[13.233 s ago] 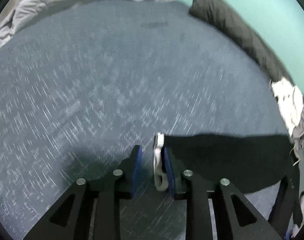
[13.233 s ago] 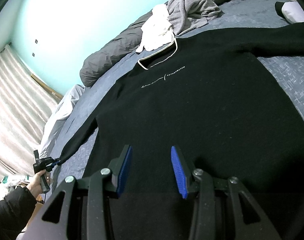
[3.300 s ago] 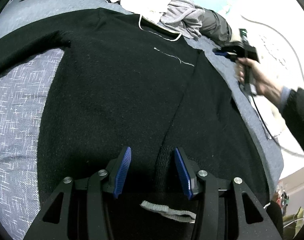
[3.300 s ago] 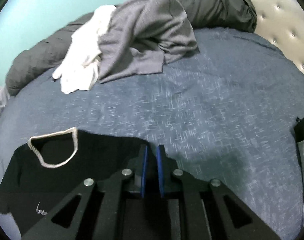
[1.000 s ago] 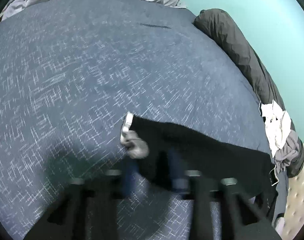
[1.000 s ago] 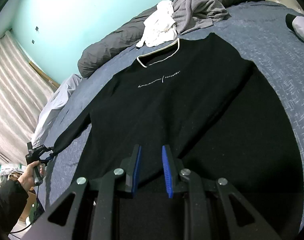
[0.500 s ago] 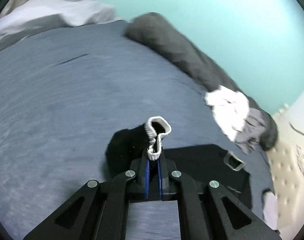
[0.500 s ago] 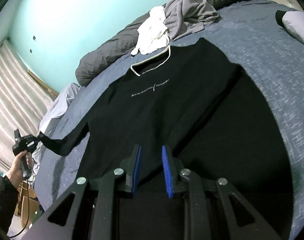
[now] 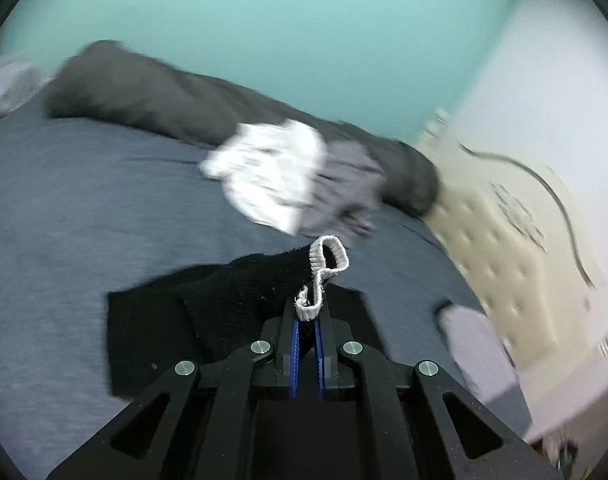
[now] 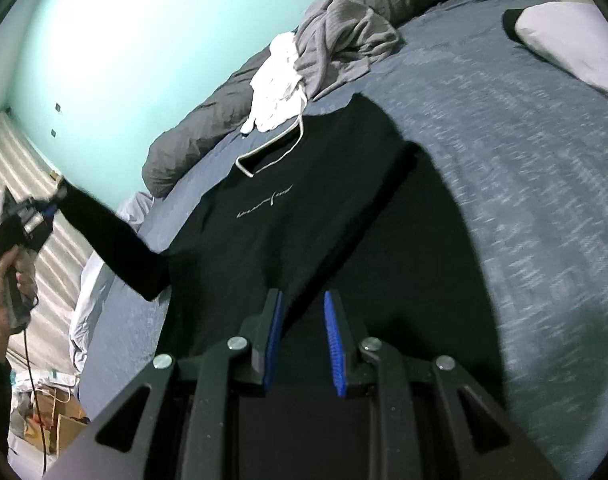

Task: Fold clothes

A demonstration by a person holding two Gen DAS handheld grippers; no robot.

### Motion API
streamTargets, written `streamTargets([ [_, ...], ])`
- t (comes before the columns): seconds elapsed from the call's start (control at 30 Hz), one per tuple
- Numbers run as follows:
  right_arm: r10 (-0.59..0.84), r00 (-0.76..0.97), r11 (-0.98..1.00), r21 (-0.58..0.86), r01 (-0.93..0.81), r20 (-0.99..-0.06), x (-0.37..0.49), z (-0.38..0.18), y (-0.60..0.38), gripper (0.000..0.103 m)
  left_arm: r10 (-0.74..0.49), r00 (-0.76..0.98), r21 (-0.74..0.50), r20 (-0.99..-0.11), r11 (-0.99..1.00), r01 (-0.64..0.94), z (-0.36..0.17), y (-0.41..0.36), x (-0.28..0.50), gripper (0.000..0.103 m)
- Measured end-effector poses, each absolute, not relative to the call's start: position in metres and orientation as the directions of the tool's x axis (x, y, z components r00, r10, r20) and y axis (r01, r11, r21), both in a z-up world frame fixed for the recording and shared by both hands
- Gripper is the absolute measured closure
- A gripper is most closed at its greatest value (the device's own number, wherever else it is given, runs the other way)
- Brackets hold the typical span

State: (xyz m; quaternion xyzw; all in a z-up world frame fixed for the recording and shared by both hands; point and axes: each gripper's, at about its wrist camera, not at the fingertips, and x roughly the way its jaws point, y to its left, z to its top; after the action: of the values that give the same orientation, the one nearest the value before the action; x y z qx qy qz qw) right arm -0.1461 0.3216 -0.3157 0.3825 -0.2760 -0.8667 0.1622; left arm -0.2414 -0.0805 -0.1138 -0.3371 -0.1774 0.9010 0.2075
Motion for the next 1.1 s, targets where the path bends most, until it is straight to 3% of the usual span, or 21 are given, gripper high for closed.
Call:
streamTargets([
  [0.2, -0.479, -0.683, -0.772, 0.635, 0.028, -0.552, -0.132, -0.309, 0.358, 0.081, 0.637, -0.503, -0.466, -0.584, -0.771, -0.435, -0.153, 0.058, -0.213, 0.097],
  [0.27, -0.472, -0.692, -0.765, 0.643, 0.015, -0.546, -0.128, -0.307, 0.367, 0.072, 0.638, -0.446, -0.455, -0.628, -0.766, -0.455, -0.185, 0.091, -0.2, 0.097],
  [0.4, -0.472, -0.696, -0.75, 0.661, -0.005, -0.541, -0.123, -0.307, 0.378, 0.07, 0.618, -0.328, -0.465, -0.714, -0.769, -0.438, -0.26, 0.134, -0.18, 0.095],
  [0.47, -0.479, -0.688, -0.746, 0.665, -0.009, -0.546, -0.124, -0.309, 0.379, 0.07, 0.611, -0.285, -0.479, -0.739, -0.773, -0.416, -0.286, 0.142, -0.172, 0.088],
  [0.57, -0.503, -0.666, -0.732, 0.681, -0.009, -0.55, -0.128, -0.313, 0.375, 0.064, 0.609, -0.273, -0.486, -0.745, -0.775, -0.404, -0.303, 0.14, -0.161, 0.075],
  [0.67, -0.522, -0.643, -0.724, 0.69, -0.013, -0.56, -0.134, -0.319, 0.37, 0.058, 0.609, -0.291, -0.483, -0.738, -0.777, -0.404, -0.299, 0.124, -0.152, 0.054],
  [0.87, -0.525, -0.616, -0.727, 0.685, -0.033, -0.587, -0.143, -0.328, 0.361, 0.05, 0.549, -0.36, -0.449, -0.755, -0.832, -0.327, -0.3, 0.059, -0.153, 0.053],
  [1.1, -0.53, -0.542, -0.767, 0.641, -0.021, -0.652, -0.152, -0.339, 0.34, 0.049, 0.433, -0.445, -0.397, -0.784, -0.901, -0.176, -0.31, -0.03, -0.161, 0.053],
])
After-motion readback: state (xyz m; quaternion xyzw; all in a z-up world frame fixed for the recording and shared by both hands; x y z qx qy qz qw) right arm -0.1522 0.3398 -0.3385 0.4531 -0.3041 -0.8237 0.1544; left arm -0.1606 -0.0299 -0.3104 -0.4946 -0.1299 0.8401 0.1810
